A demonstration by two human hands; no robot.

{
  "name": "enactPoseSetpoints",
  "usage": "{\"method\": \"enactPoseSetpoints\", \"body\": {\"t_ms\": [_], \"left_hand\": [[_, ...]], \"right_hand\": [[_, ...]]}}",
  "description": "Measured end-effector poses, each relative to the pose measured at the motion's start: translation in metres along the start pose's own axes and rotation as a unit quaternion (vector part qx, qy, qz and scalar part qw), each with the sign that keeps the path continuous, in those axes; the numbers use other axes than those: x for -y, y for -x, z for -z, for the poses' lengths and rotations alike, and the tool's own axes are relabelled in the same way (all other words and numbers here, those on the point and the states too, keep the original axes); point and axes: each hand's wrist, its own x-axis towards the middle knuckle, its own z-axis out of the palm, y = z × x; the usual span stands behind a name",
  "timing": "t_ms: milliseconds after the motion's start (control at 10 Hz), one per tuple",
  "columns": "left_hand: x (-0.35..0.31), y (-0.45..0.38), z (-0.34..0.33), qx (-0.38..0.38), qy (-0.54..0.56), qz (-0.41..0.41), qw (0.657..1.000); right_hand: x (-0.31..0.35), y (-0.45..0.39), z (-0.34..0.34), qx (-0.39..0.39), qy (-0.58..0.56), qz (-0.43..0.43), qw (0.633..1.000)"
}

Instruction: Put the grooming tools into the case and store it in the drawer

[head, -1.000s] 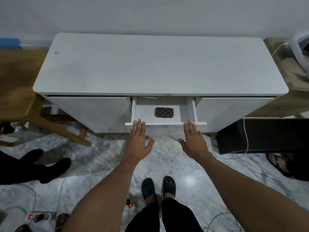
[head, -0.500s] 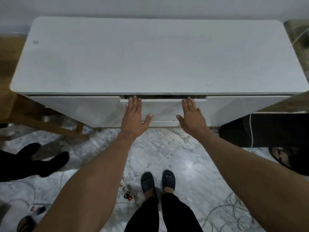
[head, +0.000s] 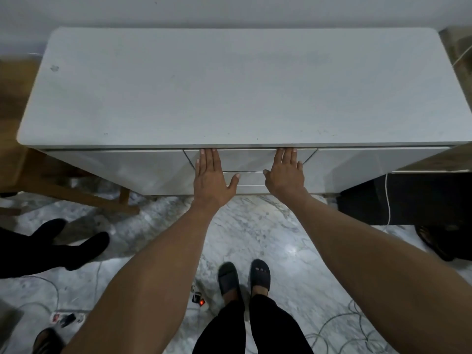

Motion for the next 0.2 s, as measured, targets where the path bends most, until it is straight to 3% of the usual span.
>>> {"method": "enactPoseSetpoints", "body": {"t_ms": [200], "left_hand": [[0.031,0.028,0.008,0.022,0.026,-0.023,0.999]], "right_hand": [[-0.024,0.03,0.012,0.025,-0.079,0.057,0.995]]}}
